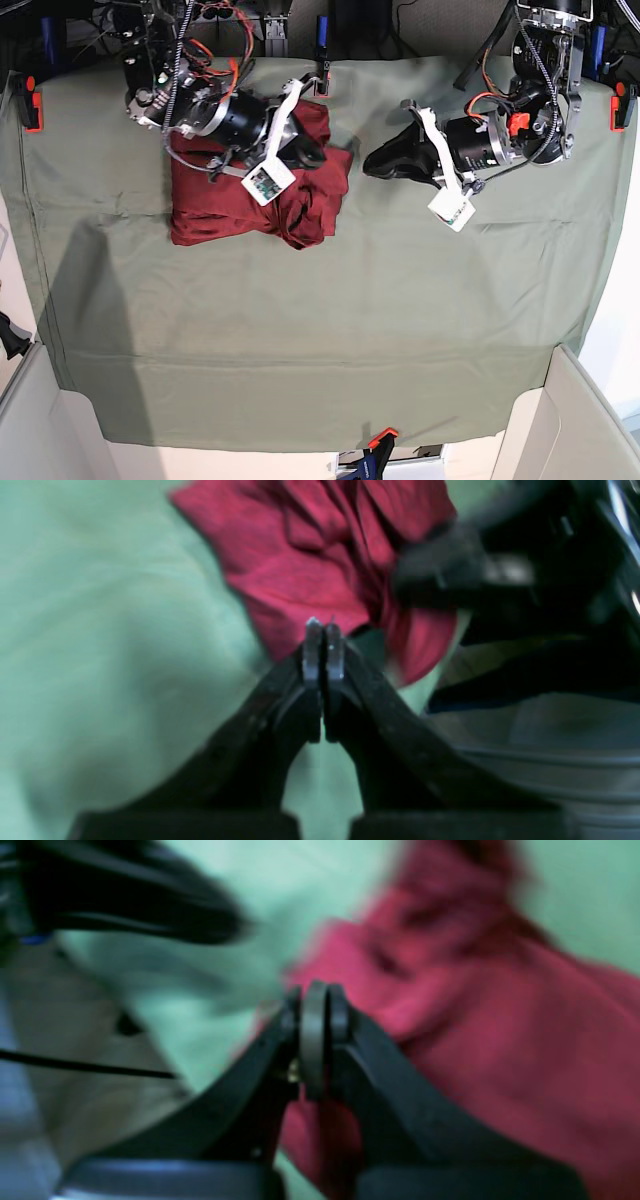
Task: Fold the T-shirt properly
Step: 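Push the collar end onto the folded bundle with the right gripper, then grasp the bundle's edges with both grippers and pull them apart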
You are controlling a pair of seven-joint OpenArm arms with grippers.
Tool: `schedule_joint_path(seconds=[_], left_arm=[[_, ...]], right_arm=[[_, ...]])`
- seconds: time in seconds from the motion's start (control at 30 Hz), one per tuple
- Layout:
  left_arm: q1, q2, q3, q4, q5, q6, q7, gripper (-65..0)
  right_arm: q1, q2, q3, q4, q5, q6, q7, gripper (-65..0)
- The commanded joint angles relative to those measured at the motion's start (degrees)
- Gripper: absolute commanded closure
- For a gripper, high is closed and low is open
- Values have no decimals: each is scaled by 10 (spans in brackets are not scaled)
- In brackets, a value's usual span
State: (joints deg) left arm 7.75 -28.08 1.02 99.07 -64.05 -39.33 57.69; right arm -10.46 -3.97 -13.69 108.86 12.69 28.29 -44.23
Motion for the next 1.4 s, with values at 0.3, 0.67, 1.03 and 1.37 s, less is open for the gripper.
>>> schedule_joint_path(seconds=[0.3,0.67,1.03,1.37], left_arm=[[10,-6,-95,89,-30,-7,-5,0],[57,35,157,219,209,-7,-88,0],[5,81,336,113,459,-2,-169,0],[-56,77,376,10,500,-3,-163,0]], right_arm=[[71,-26,-10,13,-56,-1,24,0],[196,-12,196,-54,-58,-35,34,0],[279,62,215,-252,-41,-32,42,0],[292,60,214,-317,-17,-1,53,0]])
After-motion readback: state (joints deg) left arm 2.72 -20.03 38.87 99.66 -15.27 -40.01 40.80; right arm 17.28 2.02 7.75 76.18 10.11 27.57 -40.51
